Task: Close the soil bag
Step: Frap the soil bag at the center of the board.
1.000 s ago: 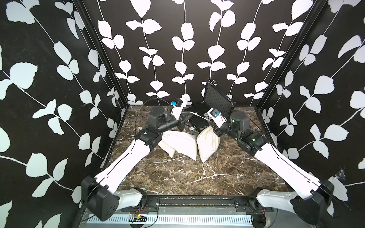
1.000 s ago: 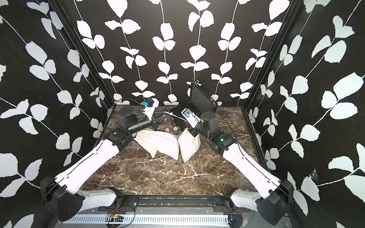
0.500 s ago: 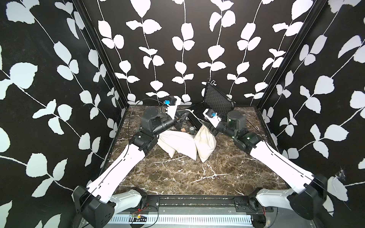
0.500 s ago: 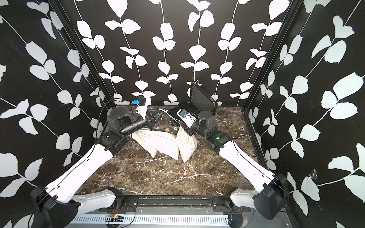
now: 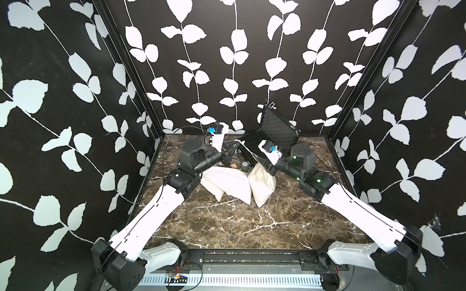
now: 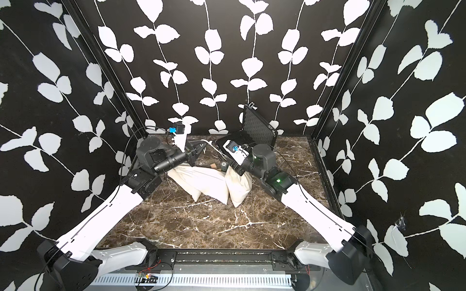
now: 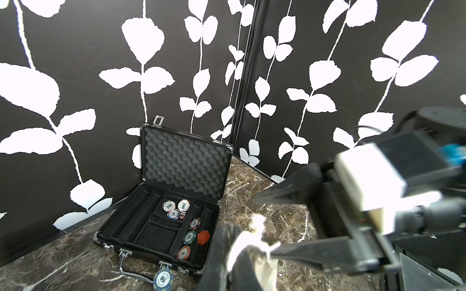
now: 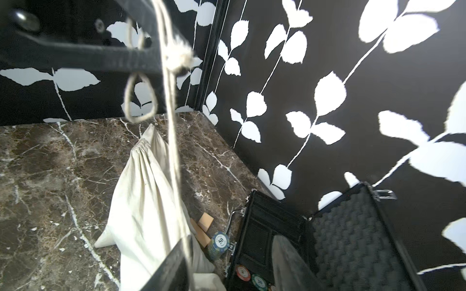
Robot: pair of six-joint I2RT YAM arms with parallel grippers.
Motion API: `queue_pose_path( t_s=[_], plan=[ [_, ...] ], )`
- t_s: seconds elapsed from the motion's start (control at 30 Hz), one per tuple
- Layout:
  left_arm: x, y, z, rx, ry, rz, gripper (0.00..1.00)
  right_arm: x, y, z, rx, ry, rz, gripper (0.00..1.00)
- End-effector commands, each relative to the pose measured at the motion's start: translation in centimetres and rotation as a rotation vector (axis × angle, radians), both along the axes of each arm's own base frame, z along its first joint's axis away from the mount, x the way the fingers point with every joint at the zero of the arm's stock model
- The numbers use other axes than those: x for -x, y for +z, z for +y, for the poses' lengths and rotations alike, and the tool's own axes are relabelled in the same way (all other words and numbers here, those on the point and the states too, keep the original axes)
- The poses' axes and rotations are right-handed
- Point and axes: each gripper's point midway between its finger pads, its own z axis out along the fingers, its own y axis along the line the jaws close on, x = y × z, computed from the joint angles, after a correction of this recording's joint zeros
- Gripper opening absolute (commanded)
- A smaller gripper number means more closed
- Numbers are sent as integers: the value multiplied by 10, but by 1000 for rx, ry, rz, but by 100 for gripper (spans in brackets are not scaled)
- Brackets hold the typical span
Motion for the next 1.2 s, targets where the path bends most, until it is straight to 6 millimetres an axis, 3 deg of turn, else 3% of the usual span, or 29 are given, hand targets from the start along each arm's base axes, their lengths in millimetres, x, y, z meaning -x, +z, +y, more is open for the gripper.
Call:
queue_pose_path(
  t_s=[0.0,0.17,0.37,0.43,0.53,0.63,0.73,0.83,0.9,1.07,1.17],
  plan=[
    [10,24,8,42,10,-33,0,9,13,-1,-20,16,-38,56],
    [15,32,10,64,6,-34,0,1,3,20,26,0,-63,59],
    [18,37,11,71,1,-30,0,-23,-1,26,81,-182,-102,53],
    [18,39,12,79,7,-28,0,-34,-6,14,111,-287,-101,42],
    [14,46,31,98,108,-18,0,-47,-14,-16,164,-470,-111,20],
    [6,51,61,143,230,18,0,-47,-28,-41,180,-577,-124,12],
    [-3,57,94,242,305,51,0,-52,-50,-63,253,-687,-134,10],
    [-5,65,110,287,336,49,0,-56,-65,-72,300,-723,-155,10],
    [-3,73,113,294,339,40,0,-58,-57,-74,326,-724,-187,10],
    [5,91,126,293,371,3,0,-57,8,-70,436,-644,-319,11],
    [6,90,131,294,396,-1,0,-64,19,-77,516,-618,-326,12]
  ],
)
